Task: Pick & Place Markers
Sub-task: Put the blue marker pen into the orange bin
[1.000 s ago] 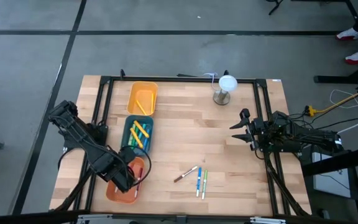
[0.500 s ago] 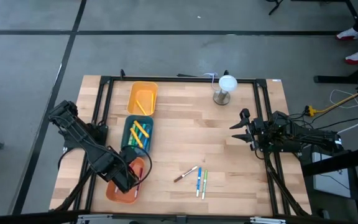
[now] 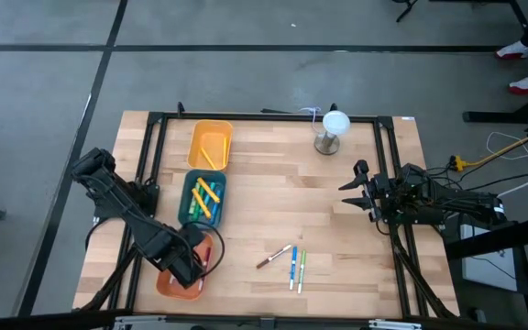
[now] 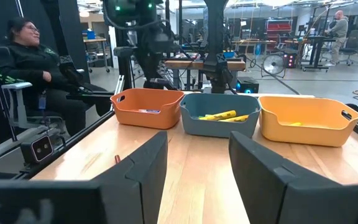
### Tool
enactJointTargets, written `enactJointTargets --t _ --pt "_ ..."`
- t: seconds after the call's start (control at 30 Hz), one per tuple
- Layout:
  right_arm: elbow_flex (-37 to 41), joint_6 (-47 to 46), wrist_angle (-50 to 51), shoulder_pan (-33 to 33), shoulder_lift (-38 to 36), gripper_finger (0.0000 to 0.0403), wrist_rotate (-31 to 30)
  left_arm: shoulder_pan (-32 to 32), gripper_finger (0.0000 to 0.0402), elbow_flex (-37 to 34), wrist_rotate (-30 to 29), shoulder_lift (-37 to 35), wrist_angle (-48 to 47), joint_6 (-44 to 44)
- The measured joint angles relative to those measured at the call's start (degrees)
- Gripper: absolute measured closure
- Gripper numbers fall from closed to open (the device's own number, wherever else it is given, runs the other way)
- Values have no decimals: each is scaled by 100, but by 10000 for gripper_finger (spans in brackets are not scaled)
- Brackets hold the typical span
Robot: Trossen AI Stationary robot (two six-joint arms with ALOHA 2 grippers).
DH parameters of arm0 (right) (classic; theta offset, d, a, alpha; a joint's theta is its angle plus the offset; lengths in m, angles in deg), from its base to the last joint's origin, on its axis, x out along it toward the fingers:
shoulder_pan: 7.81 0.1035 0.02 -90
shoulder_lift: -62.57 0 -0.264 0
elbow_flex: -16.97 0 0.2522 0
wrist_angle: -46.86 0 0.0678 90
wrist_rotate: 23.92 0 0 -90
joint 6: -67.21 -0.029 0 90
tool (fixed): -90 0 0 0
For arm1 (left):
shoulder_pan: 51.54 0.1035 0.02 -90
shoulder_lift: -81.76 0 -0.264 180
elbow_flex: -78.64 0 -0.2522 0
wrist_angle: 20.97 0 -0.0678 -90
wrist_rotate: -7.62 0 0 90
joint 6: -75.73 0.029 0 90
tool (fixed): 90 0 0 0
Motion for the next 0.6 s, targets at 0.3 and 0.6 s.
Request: enactJointTargets --t 0.3,0.6 --pt "2 -2 0 0 2 233 -2 -115 377 -115 34 4 224 -157" --pt "0 -2 0 -2 1 233 -2 -313 377 -115 -81 4 253 -879"
